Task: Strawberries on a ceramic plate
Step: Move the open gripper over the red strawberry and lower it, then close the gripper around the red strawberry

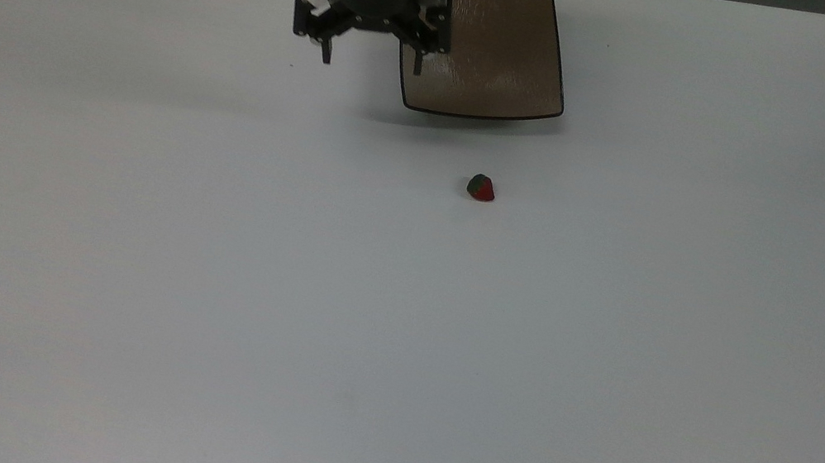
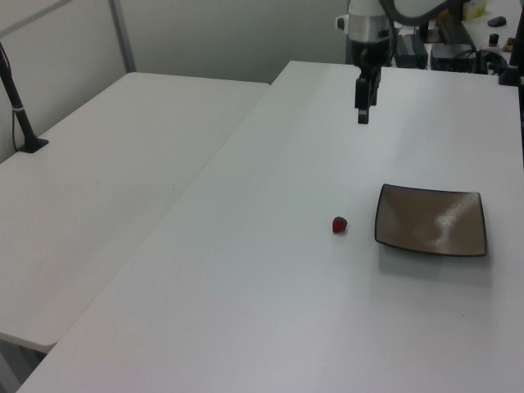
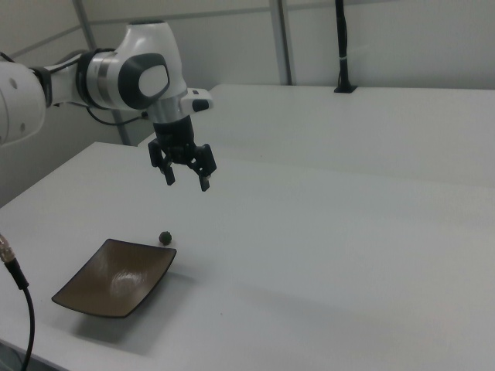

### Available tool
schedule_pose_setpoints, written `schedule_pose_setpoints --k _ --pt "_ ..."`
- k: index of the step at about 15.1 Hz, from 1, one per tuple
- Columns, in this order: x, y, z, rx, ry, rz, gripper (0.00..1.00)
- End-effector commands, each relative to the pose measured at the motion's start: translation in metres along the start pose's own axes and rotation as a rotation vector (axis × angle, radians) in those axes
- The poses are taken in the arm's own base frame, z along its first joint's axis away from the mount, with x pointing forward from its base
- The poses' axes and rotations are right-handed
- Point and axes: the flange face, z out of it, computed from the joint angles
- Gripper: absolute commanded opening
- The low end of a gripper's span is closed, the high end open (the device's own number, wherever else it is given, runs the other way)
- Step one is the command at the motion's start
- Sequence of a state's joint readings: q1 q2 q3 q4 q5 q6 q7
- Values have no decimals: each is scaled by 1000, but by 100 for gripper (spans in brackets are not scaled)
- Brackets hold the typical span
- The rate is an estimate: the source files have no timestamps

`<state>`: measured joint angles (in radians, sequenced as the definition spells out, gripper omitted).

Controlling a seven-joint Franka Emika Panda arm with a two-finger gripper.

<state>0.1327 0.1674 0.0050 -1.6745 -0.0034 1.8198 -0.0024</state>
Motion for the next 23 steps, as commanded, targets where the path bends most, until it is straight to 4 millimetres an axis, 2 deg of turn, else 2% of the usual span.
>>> schedule_pose_setpoints --k 1,4,7,12,14,17,20,23 --pt "16 -16 19 15 21 -42 100" --pt "22 -30 42 5 -10 -75 100" --pt "27 -37 74 5 -61 -88 100" --pt "28 -63 126 3 -71 -115 100" --pt "30 -75 140 8 -76 -130 100" --pt "30 -86 150 22 -72 -138 100" --pt "28 -106 158 37 -57 -166 100" --pt "31 -115 168 45 -15 -131 100"
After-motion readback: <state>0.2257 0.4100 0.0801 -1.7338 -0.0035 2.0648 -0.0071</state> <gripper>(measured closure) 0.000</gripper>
